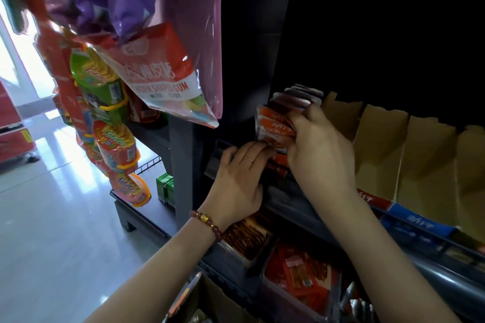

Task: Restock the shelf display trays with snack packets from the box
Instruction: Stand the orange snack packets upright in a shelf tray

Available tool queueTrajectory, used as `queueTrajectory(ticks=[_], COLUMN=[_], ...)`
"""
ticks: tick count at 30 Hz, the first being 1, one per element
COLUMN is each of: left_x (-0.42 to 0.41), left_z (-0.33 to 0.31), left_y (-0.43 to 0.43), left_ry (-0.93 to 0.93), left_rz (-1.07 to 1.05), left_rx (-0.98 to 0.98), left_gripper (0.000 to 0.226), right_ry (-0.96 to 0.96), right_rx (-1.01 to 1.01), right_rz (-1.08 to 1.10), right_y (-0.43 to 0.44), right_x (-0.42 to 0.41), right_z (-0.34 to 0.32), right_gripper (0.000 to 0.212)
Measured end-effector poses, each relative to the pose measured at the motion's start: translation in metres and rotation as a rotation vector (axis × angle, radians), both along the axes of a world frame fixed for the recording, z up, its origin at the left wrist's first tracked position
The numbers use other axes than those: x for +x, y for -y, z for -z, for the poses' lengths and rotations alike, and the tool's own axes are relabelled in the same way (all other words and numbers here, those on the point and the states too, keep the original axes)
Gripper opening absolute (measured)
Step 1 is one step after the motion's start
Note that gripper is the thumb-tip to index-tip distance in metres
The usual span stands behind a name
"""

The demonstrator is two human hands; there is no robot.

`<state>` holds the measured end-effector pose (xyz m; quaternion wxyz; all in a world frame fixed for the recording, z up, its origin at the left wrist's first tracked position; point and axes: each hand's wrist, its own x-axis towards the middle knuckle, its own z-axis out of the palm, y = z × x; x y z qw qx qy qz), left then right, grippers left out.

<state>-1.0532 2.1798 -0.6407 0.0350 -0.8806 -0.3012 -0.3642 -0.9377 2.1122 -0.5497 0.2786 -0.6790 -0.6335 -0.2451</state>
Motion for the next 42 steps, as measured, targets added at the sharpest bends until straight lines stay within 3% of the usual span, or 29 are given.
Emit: queueTrajectory(ticks=[4,9,11,16,21,25,33,37,42], left_x=[0.001,0.002,0.002,0.002,0.001,0.002,0.002,0.004,0.003], left_z=[-0.001,-0.001,0.000,-0.003,-0.002,-0.003,-0.002,-0.003,-0.002], left_y=[-0.002,-0.002,-0.001,0.002,0.000,-0.001,0.002,0.002,-0.001], left_ry=[0.014,0.026,0.016,0.016,-0.017,-0.065,0.019,0.022,0.001], left_rz=[0.018,0.010,-0.002,0.001,-0.030,-0.091,0.001,-0.016,-0.027], left_rx=[0.013,0.053,0.053,0.039,0.062,0.107,0.022,0.005,0.031], left_gripper=[0.065,0.060,0.061,0.063,0.061,0.069,0.062,0.066,0.066], right_ry=[0.092,0.272,0.253,0.197,0.230,0.404,0.159,0.144,0.126], right_rx=[-0.045,-0.166,-0.197,-0.083,0.023,0.090,0.100,0.085,0.169], right_rz=[0.090,0.108,0.154,0.210,0.157,-0.088,-0.113,-0.092,-0.009], right_y=[-0.004,-0.019,-0.022,-0.020,-0.008,-0.002,-0.009,-0.013,-0.021], right_x=[-0.006,-0.018,-0.013,-0.011,-0.008,-0.010,0.004,0.000,-0.013], right_z=[-0.011,-0.019,-0.018,-0.004,-0.001,-0.005,-0.007,-0.005,-0.006], right_gripper=[0.040,0.037,0.036,0.012,0.048,0.054,0.045,0.046,0.024])
